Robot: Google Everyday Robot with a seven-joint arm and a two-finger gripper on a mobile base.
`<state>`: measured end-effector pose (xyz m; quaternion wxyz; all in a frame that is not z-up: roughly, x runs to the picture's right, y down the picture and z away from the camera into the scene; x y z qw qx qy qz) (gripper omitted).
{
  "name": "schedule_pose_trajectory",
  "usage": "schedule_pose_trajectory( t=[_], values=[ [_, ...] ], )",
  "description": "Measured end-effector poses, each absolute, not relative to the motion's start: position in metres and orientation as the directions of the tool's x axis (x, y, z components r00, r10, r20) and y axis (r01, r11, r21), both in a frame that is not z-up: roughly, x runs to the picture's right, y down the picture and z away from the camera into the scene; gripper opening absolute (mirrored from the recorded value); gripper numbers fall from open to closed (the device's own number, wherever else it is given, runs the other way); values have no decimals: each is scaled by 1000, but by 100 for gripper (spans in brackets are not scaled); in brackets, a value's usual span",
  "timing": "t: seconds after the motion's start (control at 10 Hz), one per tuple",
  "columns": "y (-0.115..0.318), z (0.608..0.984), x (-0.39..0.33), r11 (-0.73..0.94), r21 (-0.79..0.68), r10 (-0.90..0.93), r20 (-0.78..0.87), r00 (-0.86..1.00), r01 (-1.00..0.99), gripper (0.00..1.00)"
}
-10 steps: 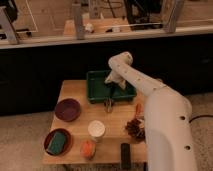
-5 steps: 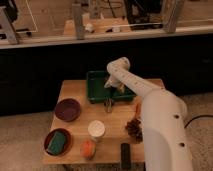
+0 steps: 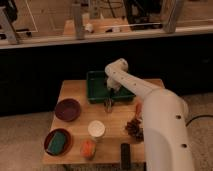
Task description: Place brush in table surface
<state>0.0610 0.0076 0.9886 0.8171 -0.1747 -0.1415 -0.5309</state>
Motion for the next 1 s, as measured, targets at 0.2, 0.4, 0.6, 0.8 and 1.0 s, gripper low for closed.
schedule_pose_trajectory(
  t=[0.2, 0.4, 0.6, 0.8, 1.0],
  values=[
    [4, 985, 61, 380, -141, -824, 397, 403, 914, 4],
    [-7, 972, 68, 405, -143, -826, 367, 428, 903, 0],
    [-24, 948, 86, 448, -142, -816, 338, 469, 883, 0],
    [-39, 913, 108, 502, -126, -787, 345, 512, 856, 0],
    [-39, 875, 129, 527, -107, -769, 361, 527, 843, 0]
  ],
)
